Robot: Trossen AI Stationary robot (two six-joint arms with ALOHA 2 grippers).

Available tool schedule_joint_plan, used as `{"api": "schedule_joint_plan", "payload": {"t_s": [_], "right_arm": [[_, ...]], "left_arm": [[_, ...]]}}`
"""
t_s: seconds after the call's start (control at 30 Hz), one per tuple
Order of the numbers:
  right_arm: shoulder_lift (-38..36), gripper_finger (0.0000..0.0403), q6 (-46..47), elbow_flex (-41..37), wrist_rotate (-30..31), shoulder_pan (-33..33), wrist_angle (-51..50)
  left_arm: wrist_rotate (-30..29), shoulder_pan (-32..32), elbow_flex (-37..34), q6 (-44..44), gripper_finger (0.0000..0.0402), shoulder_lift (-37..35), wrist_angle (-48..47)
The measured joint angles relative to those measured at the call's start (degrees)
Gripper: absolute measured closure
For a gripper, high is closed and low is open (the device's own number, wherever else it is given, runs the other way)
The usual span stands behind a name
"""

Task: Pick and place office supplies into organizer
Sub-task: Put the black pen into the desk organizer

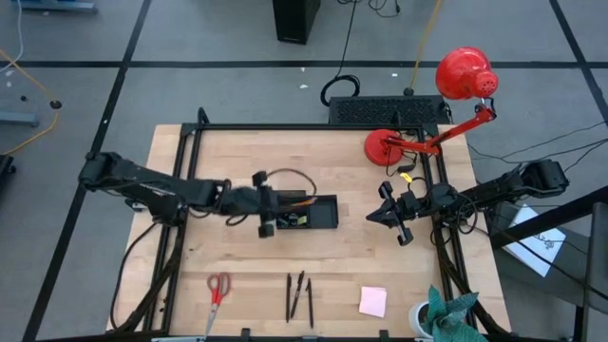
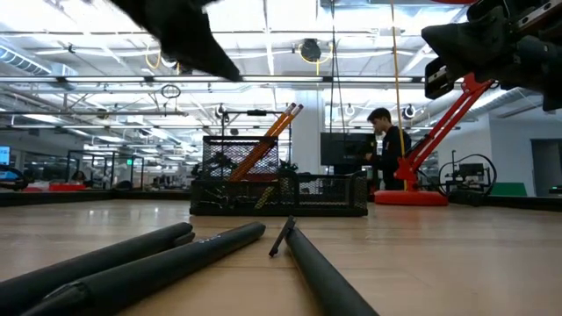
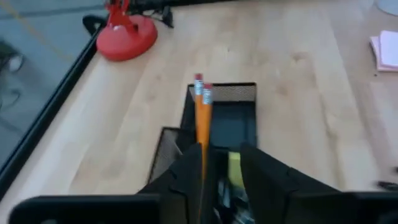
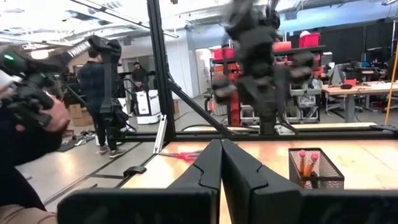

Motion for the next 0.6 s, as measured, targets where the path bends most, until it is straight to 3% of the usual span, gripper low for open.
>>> {"api": "schedule_joint_plan", "payload": {"t_s": [0.13, 0.3, 0.6], "right_arm": [[0.0, 0.0399, 0.0, 0.0, 0.0, 0.0, -0.1], [0.0, 0.0399, 0.0, 0.0, 0.0, 0.0, -1.0], [0.0, 0.0399, -2.4, 0.0, -0.2, 0.0, -1.2]], "left_arm": [[-6.5, -9.2, 8.3, -10.3, 0.0332, 3.2, -10.4], [-8.6, -18.3, 15.9, -22.4, 0.0394, 10.5, -17.5], [-3.6, -26.1, 21.7, -42.4, 0.0397, 25.5, -21.7]]}}
